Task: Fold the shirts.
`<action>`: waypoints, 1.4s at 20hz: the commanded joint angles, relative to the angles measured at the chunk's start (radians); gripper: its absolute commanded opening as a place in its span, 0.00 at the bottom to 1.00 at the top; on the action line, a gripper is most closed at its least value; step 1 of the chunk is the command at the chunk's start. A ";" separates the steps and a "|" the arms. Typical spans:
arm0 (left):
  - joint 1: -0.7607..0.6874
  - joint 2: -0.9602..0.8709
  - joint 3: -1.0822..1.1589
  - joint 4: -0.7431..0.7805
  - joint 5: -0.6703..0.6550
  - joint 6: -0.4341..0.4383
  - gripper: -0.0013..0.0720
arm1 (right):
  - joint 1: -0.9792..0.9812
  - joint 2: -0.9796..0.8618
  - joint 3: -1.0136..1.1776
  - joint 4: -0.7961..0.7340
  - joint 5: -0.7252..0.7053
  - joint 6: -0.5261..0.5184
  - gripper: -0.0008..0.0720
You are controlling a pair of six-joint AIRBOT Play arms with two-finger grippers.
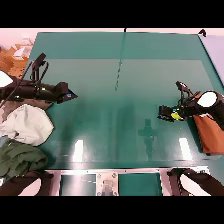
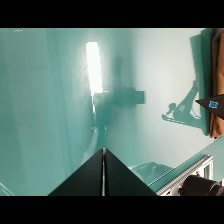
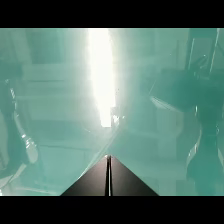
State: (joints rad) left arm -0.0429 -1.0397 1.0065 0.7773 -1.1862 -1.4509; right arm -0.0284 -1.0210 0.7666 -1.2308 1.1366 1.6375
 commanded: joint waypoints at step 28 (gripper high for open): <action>0.295 -0.218 0.001 1.108 0.509 -0.153 1.00 | 0.000 0.000 0.000 0.008 -0.106 0.001 0.03</action>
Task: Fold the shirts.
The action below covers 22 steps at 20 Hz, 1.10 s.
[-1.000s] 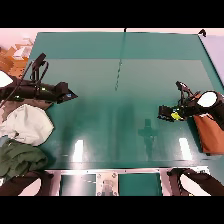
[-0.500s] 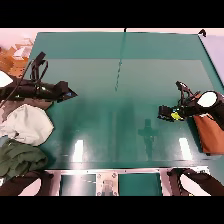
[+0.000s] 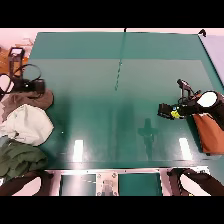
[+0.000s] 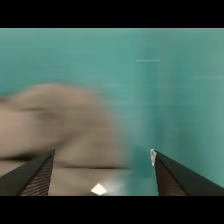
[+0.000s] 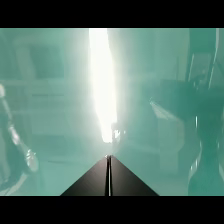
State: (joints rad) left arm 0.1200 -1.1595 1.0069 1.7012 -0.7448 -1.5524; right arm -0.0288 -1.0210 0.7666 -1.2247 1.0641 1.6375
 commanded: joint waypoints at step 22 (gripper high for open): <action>-0.166 -0.199 0.669 -0.200 -0.224 0.121 0.05 | -0.034 0.000 0.066 0.002 -0.039 0.000 0.16</action>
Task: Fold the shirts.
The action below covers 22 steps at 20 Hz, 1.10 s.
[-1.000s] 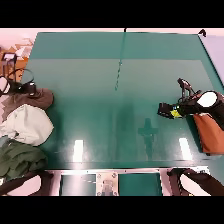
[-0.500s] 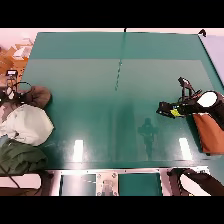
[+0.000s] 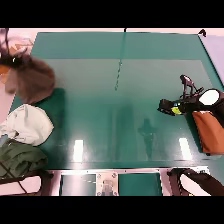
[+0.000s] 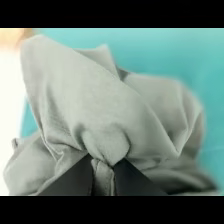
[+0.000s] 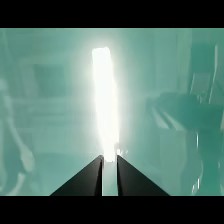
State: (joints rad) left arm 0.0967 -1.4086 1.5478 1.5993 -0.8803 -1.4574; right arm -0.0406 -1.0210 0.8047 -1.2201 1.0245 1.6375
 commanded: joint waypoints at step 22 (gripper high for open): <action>-0.425 -0.132 0.067 -0.270 -0.411 -0.061 0.86 | -0.138 -0.034 0.072 0.040 0.106 -0.002 0.71</action>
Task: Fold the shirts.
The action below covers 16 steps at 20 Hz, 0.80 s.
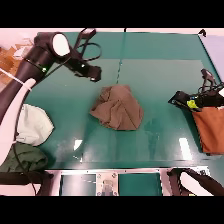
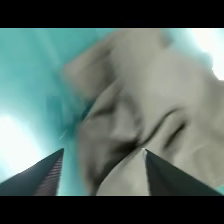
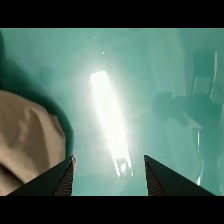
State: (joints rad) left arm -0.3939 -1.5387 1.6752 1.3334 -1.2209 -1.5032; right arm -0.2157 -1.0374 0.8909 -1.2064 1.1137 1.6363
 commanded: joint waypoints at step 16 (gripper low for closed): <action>-0.068 -0.015 -0.401 -0.413 -0.069 0.090 1.00 | 0.169 -0.441 0.203 0.230 0.016 -0.312 0.68</action>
State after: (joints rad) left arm -0.3954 -1.5532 1.2804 0.9554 -1.2491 -1.4311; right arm -0.0036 -1.3758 0.9886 -1.0245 1.0328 1.4216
